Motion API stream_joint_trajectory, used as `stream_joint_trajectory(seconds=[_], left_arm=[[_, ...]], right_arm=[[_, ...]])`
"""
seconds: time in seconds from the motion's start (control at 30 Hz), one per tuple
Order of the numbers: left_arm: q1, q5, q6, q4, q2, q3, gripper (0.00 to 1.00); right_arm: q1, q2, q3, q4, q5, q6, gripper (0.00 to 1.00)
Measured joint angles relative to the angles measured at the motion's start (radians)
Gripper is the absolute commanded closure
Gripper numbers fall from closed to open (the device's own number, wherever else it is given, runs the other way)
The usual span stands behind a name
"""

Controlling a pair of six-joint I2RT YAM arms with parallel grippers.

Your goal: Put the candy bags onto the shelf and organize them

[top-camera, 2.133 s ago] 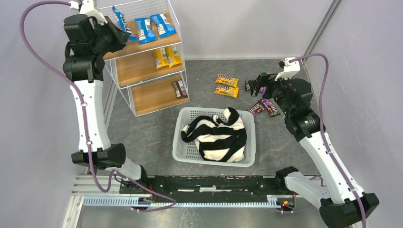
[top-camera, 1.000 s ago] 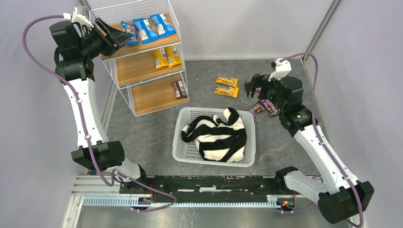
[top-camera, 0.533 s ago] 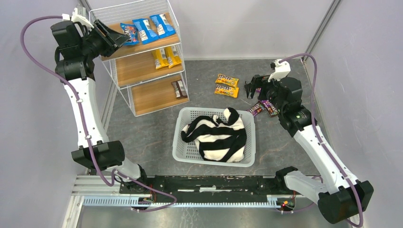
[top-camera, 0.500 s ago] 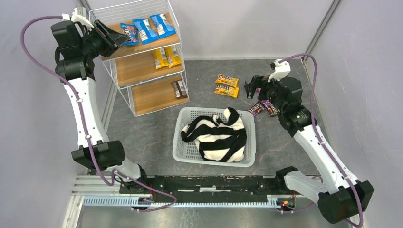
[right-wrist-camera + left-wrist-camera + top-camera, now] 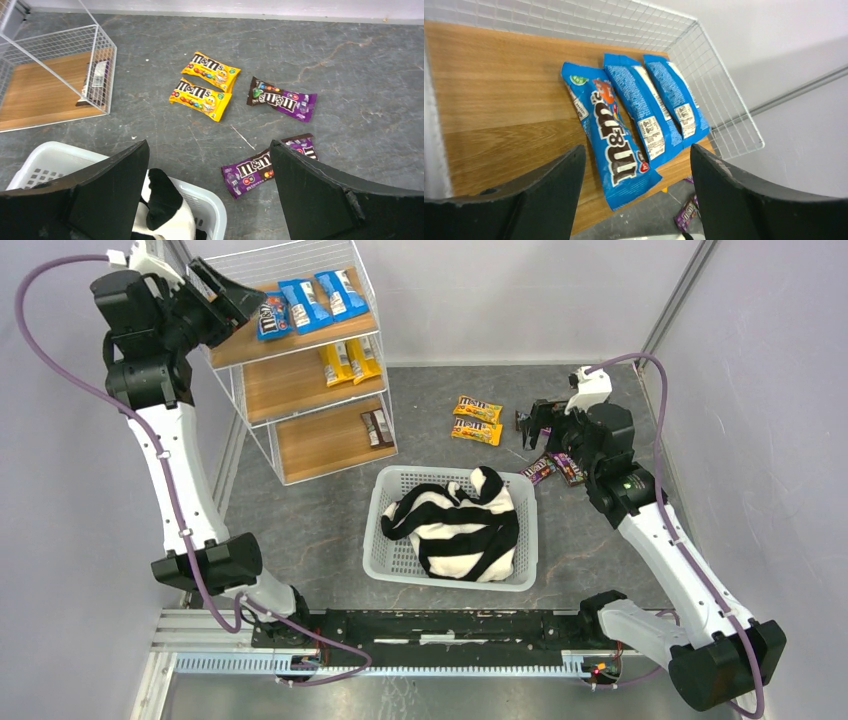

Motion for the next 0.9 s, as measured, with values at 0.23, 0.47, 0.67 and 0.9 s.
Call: stream_joint_trajectory(seconds=[0.23, 0.47, 0.67, 0.9], left_arm=[[0.015, -0.072, 0.005, 0.0, 0.005, 0.122, 0.11], [-0.002, 0.028, -0.077, 0.168, -0.134, -0.111, 0.1], [-0.301, 0.034, -0.075, 0.204, -0.208, -0.183, 0.08], [-0.677, -0.008, -0.014, 0.216, -0.293, -0.36, 0.01]], right_arm=[[0.0, 0.019, 0.0, -0.032, 0.102, -0.03, 0.02], [-0.088, 0.14, 0.0, -0.072, 0.174, -0.034, 0.02], [-0.332, 0.23, -0.057, -0.086, 0.129, 0.002, 0.02], [-0.577, 0.379, -0.095, -0.091, 0.146, 0.002, 0.02]])
